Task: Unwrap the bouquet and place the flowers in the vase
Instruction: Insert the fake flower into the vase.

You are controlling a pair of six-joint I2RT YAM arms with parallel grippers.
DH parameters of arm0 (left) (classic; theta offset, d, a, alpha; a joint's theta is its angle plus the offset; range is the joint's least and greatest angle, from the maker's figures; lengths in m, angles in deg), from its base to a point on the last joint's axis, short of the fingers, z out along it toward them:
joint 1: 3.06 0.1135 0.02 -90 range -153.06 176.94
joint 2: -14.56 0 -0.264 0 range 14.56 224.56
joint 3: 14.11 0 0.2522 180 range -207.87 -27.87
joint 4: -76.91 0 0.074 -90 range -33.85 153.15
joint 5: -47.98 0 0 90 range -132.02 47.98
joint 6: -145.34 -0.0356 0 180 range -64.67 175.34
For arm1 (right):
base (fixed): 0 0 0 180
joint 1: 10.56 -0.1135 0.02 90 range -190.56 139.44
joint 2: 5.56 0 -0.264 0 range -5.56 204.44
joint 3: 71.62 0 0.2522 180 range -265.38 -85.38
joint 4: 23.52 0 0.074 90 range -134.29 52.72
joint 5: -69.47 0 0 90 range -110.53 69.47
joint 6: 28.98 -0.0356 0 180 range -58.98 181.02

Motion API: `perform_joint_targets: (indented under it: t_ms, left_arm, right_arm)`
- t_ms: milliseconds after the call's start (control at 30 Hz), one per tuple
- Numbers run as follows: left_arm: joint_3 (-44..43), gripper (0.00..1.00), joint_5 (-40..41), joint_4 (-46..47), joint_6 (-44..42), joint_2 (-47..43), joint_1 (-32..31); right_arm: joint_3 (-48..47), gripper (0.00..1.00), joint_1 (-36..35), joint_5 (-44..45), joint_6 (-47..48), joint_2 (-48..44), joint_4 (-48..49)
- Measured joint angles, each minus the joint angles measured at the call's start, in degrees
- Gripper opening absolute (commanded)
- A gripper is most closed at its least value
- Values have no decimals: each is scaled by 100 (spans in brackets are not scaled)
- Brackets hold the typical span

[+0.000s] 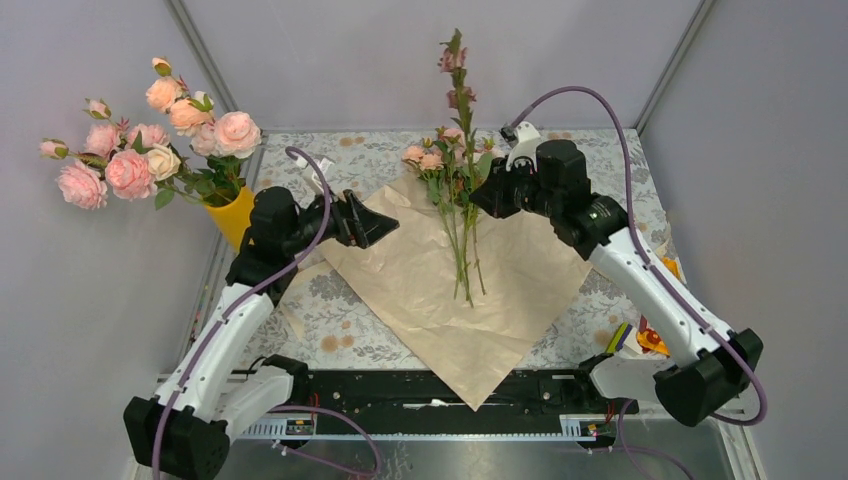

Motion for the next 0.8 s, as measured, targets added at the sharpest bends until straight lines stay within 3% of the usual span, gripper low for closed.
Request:
perform_joint_targets:
  t_ms: [200,433,633,800]
  left_arm:
    - [-264,91,-153,1585,1067,-90,-962]
    - [-492,89,-214,2769,1982,210,-1362]
    - [-492,64,-210,3423,2557,391,-1495]
    - [-492,53,-188,3689,2758,391,-1521]
  right_arm:
    - [0,0,-551,-1158,-175,-494,22]
    - [0,0,-1093,-2168,-446,-649,24]
    - [-9,0,-1250,-2476,-492,-649,22]
    - [-66,0,-1283,-2636,-503,-629,17]
